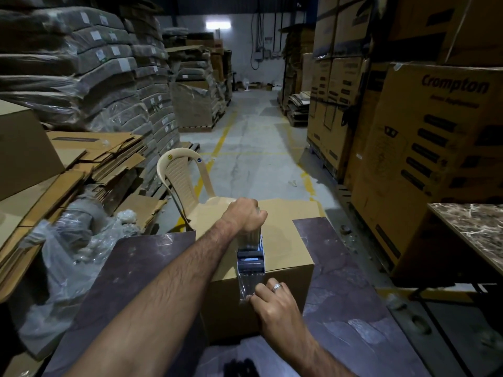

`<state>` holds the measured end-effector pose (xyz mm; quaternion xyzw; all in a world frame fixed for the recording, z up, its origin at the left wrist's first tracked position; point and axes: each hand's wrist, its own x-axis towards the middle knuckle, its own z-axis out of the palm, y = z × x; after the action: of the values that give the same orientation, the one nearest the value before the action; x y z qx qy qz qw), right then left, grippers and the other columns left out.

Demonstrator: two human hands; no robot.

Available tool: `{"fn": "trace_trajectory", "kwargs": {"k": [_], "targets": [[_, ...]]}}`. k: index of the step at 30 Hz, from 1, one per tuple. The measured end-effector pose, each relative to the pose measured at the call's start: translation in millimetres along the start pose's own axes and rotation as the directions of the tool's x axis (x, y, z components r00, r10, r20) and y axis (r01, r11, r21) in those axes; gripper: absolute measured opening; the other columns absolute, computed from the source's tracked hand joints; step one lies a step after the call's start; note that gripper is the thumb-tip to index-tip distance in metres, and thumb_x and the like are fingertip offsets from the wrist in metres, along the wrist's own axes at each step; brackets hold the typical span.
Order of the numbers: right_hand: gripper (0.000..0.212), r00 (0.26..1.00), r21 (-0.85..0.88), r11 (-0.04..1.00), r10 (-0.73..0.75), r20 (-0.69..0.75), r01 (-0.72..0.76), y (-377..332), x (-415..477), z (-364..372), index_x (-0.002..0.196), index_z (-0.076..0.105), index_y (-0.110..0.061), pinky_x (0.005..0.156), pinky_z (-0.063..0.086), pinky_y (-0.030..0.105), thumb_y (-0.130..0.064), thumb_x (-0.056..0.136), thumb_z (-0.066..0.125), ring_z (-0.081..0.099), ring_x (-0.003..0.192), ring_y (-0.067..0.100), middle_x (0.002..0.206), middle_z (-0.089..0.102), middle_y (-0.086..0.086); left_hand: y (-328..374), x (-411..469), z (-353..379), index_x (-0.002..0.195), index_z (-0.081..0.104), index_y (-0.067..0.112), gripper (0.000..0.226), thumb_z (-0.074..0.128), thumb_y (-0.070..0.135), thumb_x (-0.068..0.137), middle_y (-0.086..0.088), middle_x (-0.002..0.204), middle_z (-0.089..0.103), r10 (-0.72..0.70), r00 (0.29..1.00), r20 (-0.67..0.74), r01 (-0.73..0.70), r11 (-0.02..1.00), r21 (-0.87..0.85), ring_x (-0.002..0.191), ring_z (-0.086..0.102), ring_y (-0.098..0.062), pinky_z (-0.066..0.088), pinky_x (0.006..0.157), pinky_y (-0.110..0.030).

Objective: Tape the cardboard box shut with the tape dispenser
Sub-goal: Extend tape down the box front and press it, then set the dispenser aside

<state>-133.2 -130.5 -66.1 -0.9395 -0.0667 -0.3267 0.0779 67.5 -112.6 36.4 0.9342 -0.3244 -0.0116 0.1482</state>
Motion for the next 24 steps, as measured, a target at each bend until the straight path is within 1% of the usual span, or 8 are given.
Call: {"fn": "trace_trajectory", "kwargs": {"k": [4,6,8,10,13,17,21,24], "targets": [[0.012,1.000,0.001,1.000,-0.020,0.015,0.020,0.2,0.8,-3.1,0.076,0.067,-0.019,0.056,0.042,0.024,-0.016,0.074,0.078,0.043,0.071,0.009,0.074,0.059,-0.006,4.1,10.1,-4.1,0.100,0.067,0.004,0.039,0.044,0.033,0.088,-0.020,0.109,0.067,-0.044,0.992,0.121,0.040,0.999,0.034,0.096,0.060,-0.034,0.042,0.074,-0.031],[0.006,0.998,-0.015,0.998,-0.063,0.009,0.063,0.7,-0.4,-5.4,0.077,0.067,-0.019,0.057,0.042,0.023,-0.014,0.081,0.067,0.040,0.073,0.009,0.074,0.059,-0.005,4.6,15.4,-6.4,0.097,0.068,0.006,0.037,0.045,0.032,0.087,-0.019,0.108,0.066,-0.071,0.982,0.173,0.067,0.997,0.027,0.093,0.058,-0.032,0.039,0.072,-0.028],[0.022,0.995,-0.015,0.995,-0.098,0.011,0.098,-0.9,-2.5,-7.8,0.076,0.069,-0.019,0.059,0.042,0.023,-0.016,0.085,0.049,0.040,0.075,0.009,0.074,0.059,-0.005,2.0,20.5,-7.6,0.097,0.071,0.008,0.039,0.046,0.035,0.084,-0.015,0.107,0.067,-0.088,0.968,0.234,0.088,0.996,0.009,0.089,0.057,-0.028,0.040,0.072,-0.027],[0.029,0.995,-0.007,0.995,-0.104,-0.006,0.104,-1.1,-5.3,-10.6,0.074,0.070,-0.020,0.060,0.041,0.021,-0.017,0.085,0.043,0.040,0.076,0.009,0.074,0.060,-0.005,-0.8,26.6,-8.2,0.096,0.074,0.010,0.044,0.047,0.039,0.076,-0.011,0.106,0.068,-0.096,0.954,0.283,0.102,0.995,-0.006,0.089,0.060,-0.026,0.043,0.070,-0.026],[0.031,0.994,-0.004,0.994,-0.109,0.008,0.109,0.7,-8.3,-12.8,0.075,0.070,-0.021,0.063,0.035,0.019,-0.018,0.085,0.041,0.039,0.077,0.008,0.074,0.061,-0.006,-1.2,31.1,-11.3,0.081,0.074,0.014,0.035,0.050,0.037,0.072,-0.007,0.091,0.068,-0.098,0.940,0.326,0.110,0.994,-0.021,0.080,0.062,-0.022,0.043,0.060,-0.024],[0.031,0.980,-0.030,0.984,-0.169,0.103,0.173,3.6,-13.6,-11.4,0.081,0.070,-0.027,0.062,0.043,0.018,-0.023,0.086,0.040,0.039,0.080,0.005,0.080,0.061,-0.010,-0.4,32.3,-15.5,0.063,0.062,0.017,0.025,0.052,0.032,0.080,-0.004,0.070,0.057,-0.096,0.926,0.365,0.136,0.987,-0.086,0.059,0.051,-0.020,0.039,0.055,-0.024],[0.027,0.976,-0.022,0.979,-0.201,0.086,0.204,8.0,-14.6,-12.9,0.080,0.069,-0.026,0.065,0.032,0.018,-0.021,0.084,0.043,0.038,0.079,0.008,0.079,0.059,-0.009,-1.8,33.8,-15.6,0.072,0.056,0.016,0.022,0.048,0.033,0.083,-0.002,0.067,0.047,-0.104,0.913,0.395,0.166,0.978,-0.125,0.053,0.041,-0.019,0.034,0.051,-0.023],[0.026,0.973,-0.052,0.976,-0.205,0.108,0.211,12.1,-13.2,-15.2,0.078,0.070,-0.030,0.060,0.040,0.018,-0.026,0.085,0.045,0.037,0.078,0.006,0.078,0.060,-0.011,-3.4,34.0,-14.3,0.088,0.065,0.014,0.035,0.044,0.041,0.082,-0.005,0.078,0.057,-0.099,0.927,0.361,0.154,0.980,-0.128,0.064,0.053,-0.021,0.043,0.060,-0.027]]}}
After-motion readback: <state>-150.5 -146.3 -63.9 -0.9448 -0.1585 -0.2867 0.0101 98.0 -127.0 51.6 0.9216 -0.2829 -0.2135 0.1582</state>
